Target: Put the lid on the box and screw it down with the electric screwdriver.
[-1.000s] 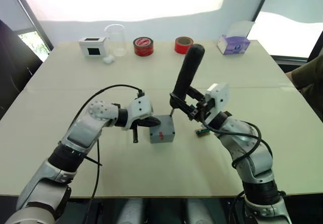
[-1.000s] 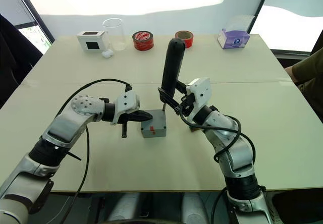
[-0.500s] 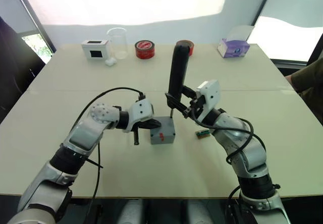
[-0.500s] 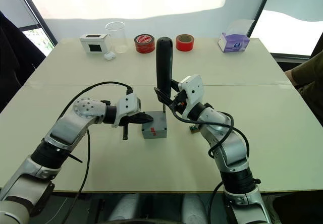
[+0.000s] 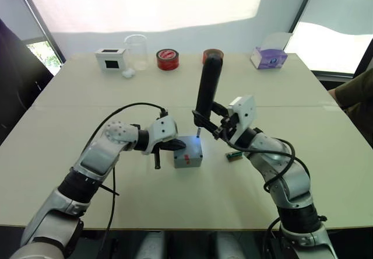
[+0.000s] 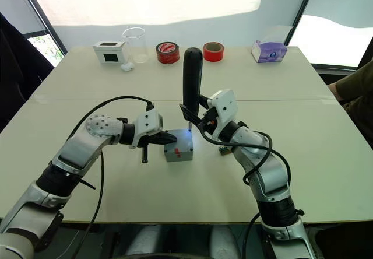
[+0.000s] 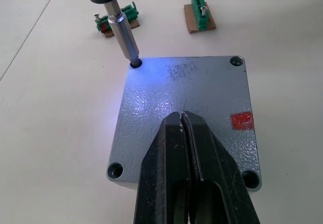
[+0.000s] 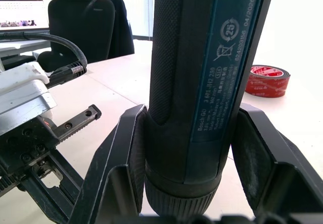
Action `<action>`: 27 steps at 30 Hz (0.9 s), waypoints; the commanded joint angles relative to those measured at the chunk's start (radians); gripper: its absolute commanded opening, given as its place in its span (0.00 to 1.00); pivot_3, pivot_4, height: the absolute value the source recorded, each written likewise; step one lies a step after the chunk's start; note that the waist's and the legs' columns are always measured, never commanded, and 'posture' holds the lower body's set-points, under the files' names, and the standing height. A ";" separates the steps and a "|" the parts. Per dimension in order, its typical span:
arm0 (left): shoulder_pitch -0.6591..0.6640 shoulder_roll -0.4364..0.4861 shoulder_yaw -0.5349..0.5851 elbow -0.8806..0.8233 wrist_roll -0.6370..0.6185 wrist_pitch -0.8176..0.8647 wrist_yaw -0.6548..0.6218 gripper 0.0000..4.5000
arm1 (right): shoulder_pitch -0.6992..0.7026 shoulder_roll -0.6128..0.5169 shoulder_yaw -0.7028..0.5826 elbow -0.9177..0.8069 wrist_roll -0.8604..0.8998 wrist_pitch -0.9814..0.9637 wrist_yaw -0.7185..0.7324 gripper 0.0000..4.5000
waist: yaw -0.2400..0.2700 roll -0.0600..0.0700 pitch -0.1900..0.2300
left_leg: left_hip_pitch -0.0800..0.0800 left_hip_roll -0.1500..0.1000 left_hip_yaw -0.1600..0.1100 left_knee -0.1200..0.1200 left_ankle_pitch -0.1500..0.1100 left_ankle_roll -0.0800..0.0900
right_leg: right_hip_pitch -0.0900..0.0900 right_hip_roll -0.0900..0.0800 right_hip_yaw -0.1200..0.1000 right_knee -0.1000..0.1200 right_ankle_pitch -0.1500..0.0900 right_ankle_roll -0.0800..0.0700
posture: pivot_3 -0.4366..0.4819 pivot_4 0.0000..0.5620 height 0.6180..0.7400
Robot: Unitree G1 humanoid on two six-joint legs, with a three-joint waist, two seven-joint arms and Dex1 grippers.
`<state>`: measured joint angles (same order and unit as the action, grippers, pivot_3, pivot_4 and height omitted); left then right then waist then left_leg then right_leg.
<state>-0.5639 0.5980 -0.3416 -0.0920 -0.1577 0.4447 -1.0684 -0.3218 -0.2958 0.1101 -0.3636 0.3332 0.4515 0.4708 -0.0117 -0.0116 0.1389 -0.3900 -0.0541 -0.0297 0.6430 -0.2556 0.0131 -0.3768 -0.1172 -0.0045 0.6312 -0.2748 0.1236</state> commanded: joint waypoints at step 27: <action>0.051 -0.069 0.220 -0.124 -0.292 0.165 -0.012 0.00 | -0.399 -0.599 -0.492 0.286 0.661 1.141 -0.232 0.41 | 0.017 0.007 0.022 | -0.038 -0.001 0.002 0.005 0.001 0.000 | -0.030 -0.003 -0.001 -0.001 0.004 0.001 | 0.48 0.27 1.00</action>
<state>-0.5173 0.4988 -0.1147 -0.1451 -0.3668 0.5509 -0.9893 -0.7324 -0.8538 -0.3746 -0.1065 0.9990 1.5187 0.2150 0.0051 -0.0046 0.1610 -0.4282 -0.0556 -0.0272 0.6477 -0.2550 0.0135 -0.4067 -0.1207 -0.0056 0.6299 -0.2712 0.1249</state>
